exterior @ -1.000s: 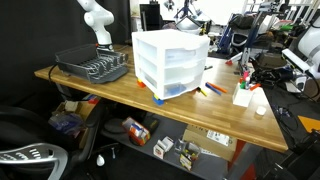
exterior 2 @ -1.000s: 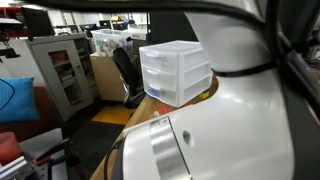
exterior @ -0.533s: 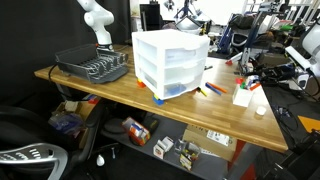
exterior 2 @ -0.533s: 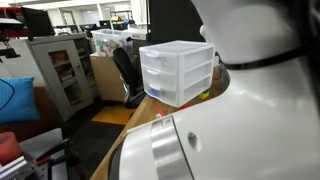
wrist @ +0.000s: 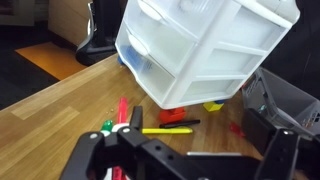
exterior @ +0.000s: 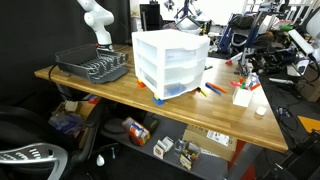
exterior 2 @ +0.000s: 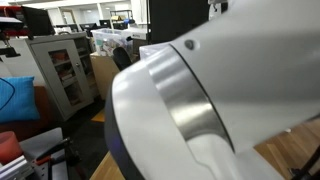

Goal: Put the pink marker in the pen holder

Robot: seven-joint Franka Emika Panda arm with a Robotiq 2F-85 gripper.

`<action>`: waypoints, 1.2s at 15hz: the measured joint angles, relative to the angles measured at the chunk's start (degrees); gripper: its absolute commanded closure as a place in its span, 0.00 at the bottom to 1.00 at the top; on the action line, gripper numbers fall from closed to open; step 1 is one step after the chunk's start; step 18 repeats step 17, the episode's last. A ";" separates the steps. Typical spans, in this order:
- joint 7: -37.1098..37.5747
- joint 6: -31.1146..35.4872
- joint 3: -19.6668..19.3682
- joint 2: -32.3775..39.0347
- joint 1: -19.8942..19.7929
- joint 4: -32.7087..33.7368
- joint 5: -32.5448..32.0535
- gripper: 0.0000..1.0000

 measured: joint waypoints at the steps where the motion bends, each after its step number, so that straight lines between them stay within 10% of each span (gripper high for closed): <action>1: 0.00 0.00 0.02 -1.33 0.58 -0.30 -0.55 0.00; 18: -0.21 -0.01 0.37 -10.32 3.17 -4.85 -6.52 0.00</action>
